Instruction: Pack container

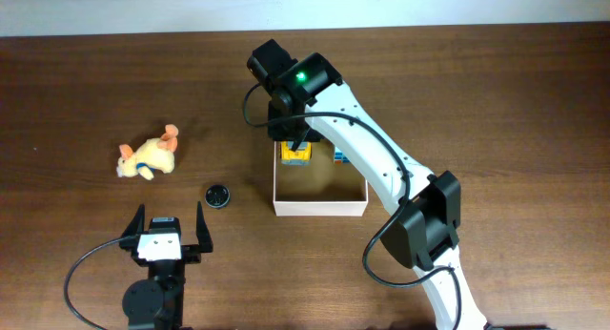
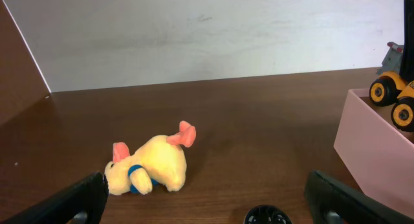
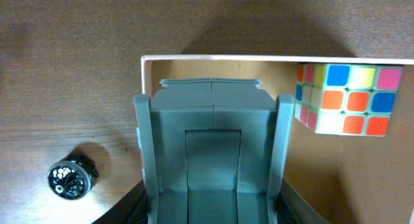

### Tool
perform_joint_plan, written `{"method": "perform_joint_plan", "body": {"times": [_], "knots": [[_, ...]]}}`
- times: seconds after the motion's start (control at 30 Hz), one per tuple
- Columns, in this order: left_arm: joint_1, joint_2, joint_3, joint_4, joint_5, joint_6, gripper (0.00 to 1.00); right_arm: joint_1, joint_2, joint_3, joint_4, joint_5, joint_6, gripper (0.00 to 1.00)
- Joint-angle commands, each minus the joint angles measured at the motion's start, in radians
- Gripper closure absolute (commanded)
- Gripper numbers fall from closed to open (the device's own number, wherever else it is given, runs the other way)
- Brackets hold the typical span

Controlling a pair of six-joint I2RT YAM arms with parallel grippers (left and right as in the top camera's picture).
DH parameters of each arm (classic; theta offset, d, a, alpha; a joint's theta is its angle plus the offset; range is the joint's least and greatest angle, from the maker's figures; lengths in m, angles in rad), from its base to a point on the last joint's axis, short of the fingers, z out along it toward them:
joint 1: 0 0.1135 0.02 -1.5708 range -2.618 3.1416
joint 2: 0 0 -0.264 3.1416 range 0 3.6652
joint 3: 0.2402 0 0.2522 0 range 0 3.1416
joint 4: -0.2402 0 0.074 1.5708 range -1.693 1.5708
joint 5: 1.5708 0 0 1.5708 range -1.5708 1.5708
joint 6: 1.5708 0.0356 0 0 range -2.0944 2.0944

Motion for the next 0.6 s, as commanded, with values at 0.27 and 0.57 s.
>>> {"method": "perform_joint_plan", "body": {"times": [0.27, 0.57], "knots": [[0.007, -0.008, -0.004, -0.004, 0.003, 0.02, 0.01, -0.001, 0.026, 0.005, 0.003, 0.071, 0.015, 0.58], [0.007, -0.008, -0.004, -0.004, 0.003, 0.02, 0.01, 0.001, 0.069, 0.005, 0.01, 0.064, 0.015, 0.58]]}}
